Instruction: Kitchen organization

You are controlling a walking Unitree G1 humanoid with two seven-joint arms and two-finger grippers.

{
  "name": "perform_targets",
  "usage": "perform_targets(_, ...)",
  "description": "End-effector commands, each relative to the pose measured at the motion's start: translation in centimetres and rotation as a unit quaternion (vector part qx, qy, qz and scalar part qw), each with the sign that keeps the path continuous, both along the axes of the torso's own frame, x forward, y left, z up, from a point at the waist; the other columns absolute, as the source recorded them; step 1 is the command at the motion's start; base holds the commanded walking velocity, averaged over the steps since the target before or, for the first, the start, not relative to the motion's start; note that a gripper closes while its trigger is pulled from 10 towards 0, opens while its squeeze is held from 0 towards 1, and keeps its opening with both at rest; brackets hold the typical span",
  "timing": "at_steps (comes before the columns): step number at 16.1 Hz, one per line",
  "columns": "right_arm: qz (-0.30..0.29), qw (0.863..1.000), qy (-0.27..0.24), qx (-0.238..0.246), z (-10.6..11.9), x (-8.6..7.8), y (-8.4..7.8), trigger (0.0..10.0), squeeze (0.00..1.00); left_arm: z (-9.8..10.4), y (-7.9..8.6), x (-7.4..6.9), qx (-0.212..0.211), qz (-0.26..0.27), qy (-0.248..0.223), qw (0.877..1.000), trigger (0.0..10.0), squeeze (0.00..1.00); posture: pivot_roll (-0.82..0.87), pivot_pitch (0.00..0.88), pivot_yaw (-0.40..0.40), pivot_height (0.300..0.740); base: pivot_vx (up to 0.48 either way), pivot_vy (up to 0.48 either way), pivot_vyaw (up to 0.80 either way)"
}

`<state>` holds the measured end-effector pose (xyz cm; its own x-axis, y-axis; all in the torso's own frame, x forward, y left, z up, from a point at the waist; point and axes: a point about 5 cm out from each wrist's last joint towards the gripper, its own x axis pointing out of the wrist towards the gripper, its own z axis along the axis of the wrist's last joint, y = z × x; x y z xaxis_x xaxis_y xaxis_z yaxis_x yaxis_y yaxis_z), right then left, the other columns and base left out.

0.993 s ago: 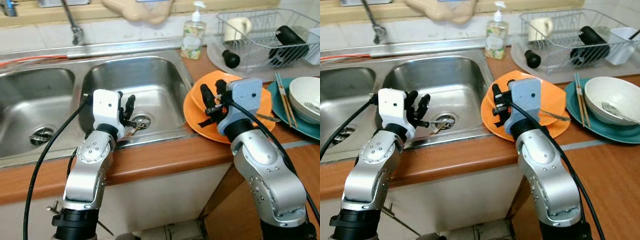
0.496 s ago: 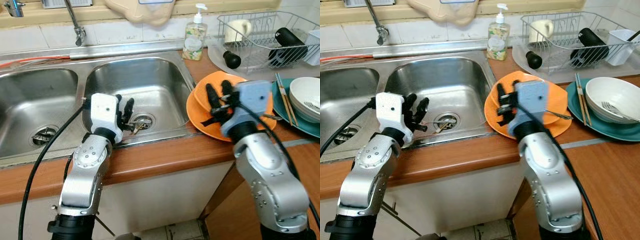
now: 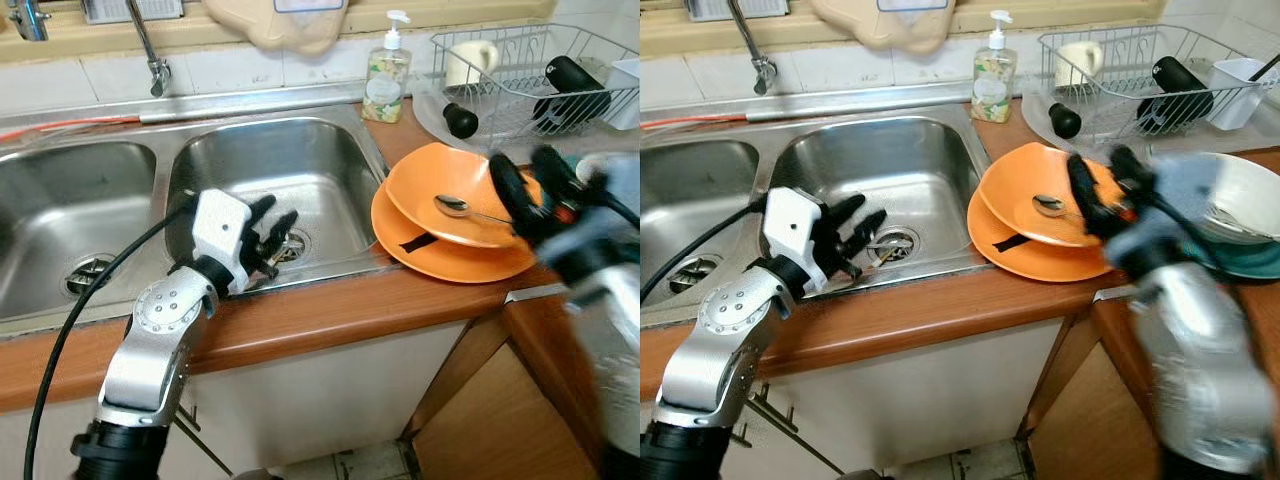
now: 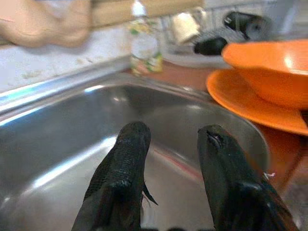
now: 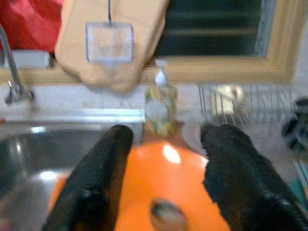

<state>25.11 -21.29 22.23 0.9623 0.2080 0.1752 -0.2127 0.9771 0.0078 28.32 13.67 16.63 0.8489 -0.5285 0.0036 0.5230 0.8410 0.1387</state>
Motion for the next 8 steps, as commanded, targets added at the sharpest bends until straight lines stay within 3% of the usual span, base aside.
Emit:
perform_targets(1, 0.006, 1.000, 0.000, 0.013, -0.1, -0.2, -0.8, 10.0, 1.00, 0.3, -0.3, 0.2, 0.005, -0.023, -0.003, 1.000, 10.0, 0.00, -0.17, 0.000, 0.070, 0.740, 0.000, 0.000, 0.00)
perform_targets(4, -0.002, 0.999, 0.027, 0.038, -1.1, -0.8, -2.9, 10.0, 1.00, -0.1, -0.7, -0.1, 0.021, -0.063, 0.004, 0.998, 10.0, 0.00, -0.17, 0.000, 0.083, 0.740, 0.000, 0.000, 0.00)
perform_targets(6, 0.019, 0.998, 0.062, 0.024, -2.2, -1.1, -3.2, 10.0, 1.00, -0.3, -1.3, -0.4, 0.020, -0.094, 0.010, 0.995, 10.0, 0.00, -0.18, 0.000, 0.091, 0.740, 0.000, 0.000, 0.00)
perform_targets(7, 0.022, 0.997, 0.067, 0.022, -2.4, -1.0, -3.1, 10.0, 0.95, -0.3, -1.4, -0.4, 0.019, -0.097, 0.012, 0.995, 10.0, 0.00, -0.18, 0.000, 0.092, 0.740, 0.000, 0.000, 0.00)
perform_targets(8, 0.008, 0.996, 0.086, 0.022, -3.0, -0.5, -3.4, 10.0, 0.00, -0.4, -1.6, -0.5, 0.020, -0.104, 0.012, 0.994, 10.0, 0.00, -0.18, 0.000, 0.091, 0.740, 0.000, 0.000, 0.00)
